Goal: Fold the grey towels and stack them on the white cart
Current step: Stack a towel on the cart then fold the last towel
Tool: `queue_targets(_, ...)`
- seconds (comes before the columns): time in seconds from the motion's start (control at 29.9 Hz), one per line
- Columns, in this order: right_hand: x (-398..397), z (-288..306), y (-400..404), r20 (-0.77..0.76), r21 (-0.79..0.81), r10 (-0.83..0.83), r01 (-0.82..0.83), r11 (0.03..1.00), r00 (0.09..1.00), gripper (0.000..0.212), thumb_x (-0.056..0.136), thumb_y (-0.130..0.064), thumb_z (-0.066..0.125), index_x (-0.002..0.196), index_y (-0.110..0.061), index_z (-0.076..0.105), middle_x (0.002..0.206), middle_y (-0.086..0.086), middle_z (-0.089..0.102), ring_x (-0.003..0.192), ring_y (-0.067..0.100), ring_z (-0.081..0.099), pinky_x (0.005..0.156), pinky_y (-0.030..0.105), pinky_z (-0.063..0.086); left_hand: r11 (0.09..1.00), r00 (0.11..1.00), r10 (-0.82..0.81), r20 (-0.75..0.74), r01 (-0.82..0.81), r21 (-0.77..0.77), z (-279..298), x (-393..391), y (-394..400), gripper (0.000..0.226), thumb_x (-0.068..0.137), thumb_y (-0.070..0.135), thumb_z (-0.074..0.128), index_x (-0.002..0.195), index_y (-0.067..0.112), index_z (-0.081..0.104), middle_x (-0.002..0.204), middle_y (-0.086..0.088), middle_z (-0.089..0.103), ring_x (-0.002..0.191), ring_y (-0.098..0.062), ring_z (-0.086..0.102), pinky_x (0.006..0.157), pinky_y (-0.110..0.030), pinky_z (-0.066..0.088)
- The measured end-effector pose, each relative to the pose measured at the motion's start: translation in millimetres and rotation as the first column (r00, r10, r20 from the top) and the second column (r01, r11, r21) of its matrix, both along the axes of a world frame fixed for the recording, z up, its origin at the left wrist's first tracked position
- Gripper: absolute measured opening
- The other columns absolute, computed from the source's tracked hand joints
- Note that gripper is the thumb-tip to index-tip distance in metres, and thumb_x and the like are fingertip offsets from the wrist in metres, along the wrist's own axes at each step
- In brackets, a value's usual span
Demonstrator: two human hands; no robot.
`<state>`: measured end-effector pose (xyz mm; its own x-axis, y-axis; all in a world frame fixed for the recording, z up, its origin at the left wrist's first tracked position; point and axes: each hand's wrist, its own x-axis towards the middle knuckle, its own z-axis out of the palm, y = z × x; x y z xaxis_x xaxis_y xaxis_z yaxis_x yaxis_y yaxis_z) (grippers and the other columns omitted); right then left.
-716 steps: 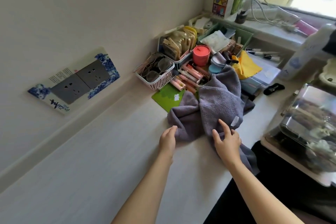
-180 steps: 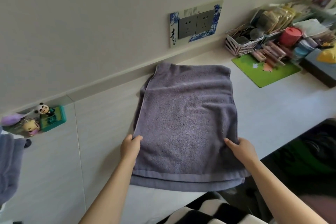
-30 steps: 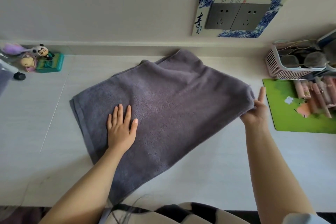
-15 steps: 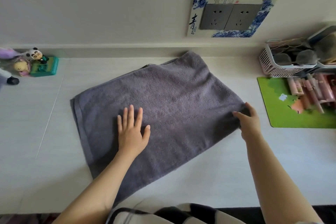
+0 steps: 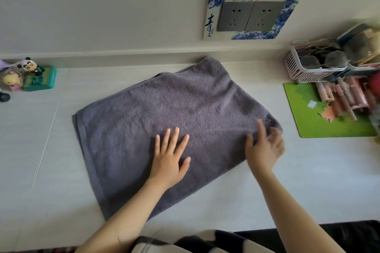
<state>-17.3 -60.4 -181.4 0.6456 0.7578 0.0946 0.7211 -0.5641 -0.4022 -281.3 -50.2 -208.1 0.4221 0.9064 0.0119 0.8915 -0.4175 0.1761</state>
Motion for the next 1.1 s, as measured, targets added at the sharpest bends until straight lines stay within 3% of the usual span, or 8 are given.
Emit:
queue_targets(0.13,-33,-23,-11,0.133,-0.042,0.622,-0.623,0.781,0.772,0.044,0.088,-0.043,0.043,0.128,-0.03,0.057,0.143,0.01,0.046,0.135,0.029,0.032,0.111,0.043,0.017,1.0,0.994,-0.014,-0.107,0.012,-0.015,-4,4,2,0.069,0.085,0.055,0.038,0.147,0.028,0.028,0.156,-0.01,0.022,0.142,-0.037,0.019,0.112,-0.059,0.012)
queue_targets(0.2,-33,-29,-7,0.108,-0.149,0.731,-0.716,0.682,0.674,0.048,0.091,-0.048,0.037,0.136,-0.032,0.048,0.147,0.004,0.041,0.136,0.027,0.036,0.112,0.041,0.016,0.999,0.992,-0.03,-0.123,0.027,-0.023,-3,-1,4,0.07,0.084,0.056,0.039,0.147,0.029,0.029,0.156,-0.009,0.022,0.142,-0.036,0.02,0.112,-0.059,0.013)
queue_targets(0.43,14,-15,34,-0.004,-0.423,0.385,-0.35,0.836,0.923,0.07,0.083,-0.064,0.009,0.148,-0.039,0.018,0.158,0.004,0.013,0.145,0.031,0.006,0.116,0.048,0.001,0.998,0.992,-0.057,-0.11,0.054,-0.035,1,-9,5,0.068,0.083,0.056,0.042,0.145,0.031,0.035,0.155,-0.006,0.027,0.142,-0.034,0.021,0.111,-0.059,0.017)
queue_targets(0.6,-8,-14,-7,0.059,-0.453,0.35,-0.288,0.844,0.935,0.066,0.085,-0.057,0.027,0.133,-0.02,0.052,0.134,0.026,0.049,0.121,0.046,0.046,0.1,0.059,0.033,0.99,0.993,-0.109,0.038,0.105,0.094,-3,-32,0,0.052,0.08,0.042,0.05,0.127,0.021,0.057,0.137,-0.006,0.05,0.133,-0.032,0.038,0.108,-0.058,0.025)
queue_targets(0.7,-25,-2,-34,0.108,-0.437,0.354,-0.276,0.856,0.929,0.06,0.079,-0.053,0.036,0.111,-0.011,0.066,0.103,0.027,0.06,0.091,0.042,0.057,0.082,0.05,0.044,0.981,0.991,-0.076,0.105,0.056,0.183,6,-39,8,0.042,0.081,0.039,0.047,0.108,0.014,0.065,0.106,-0.002,0.065,0.106,-0.026,0.057,0.098,-0.044,0.036)
queue_targets(0.87,-33,6,-37,0.231,-0.277,0.406,-0.34,0.899,0.884,0.038,0.069,-0.046,0.041,0.074,-0.012,0.059,0.079,0.008,0.053,0.073,0.031,0.051,0.072,0.04,0.029,0.989,0.982,0.057,0.178,-0.079,0.122,23,-11,44,0.03,0.083,0.036,0.043,0.079,0.014,0.064,0.055,0.005,0.056,0.054,-0.021,0.057,0.073,-0.035,0.036)
queue_targets(1.0,-18,-1,-8,0.176,-0.114,0.306,-0.289,0.95,0.936,0.044,0.076,-0.043,0.043,0.103,-0.013,0.06,0.11,0.012,0.055,0.097,0.032,0.048,0.088,0.042,0.032,0.999,0.976,0.042,0.215,-0.035,-0.036,26,31,78,0.026,0.085,0.028,0.045,0.086,0.012,0.066,0.079,-0.002,0.062,0.064,-0.026,0.061,0.064,-0.036,0.047)
queue_targets(1.1,-9,-4,3,0.06,-0.143,0.224,-0.214,0.966,0.973,0.049,0.081,-0.043,0.039,0.119,-0.014,0.051,0.113,0.014,0.056,0.094,0.036,0.054,0.081,0.045,0.046,0.986,0.958,0.036,0.283,0.012,-0.166,33,73,113,0.028,0.093,0.021,0.05,0.112,0.007,0.064,0.112,-0.008,0.059,0.096,-0.029,0.059,0.083,-0.039,0.049)
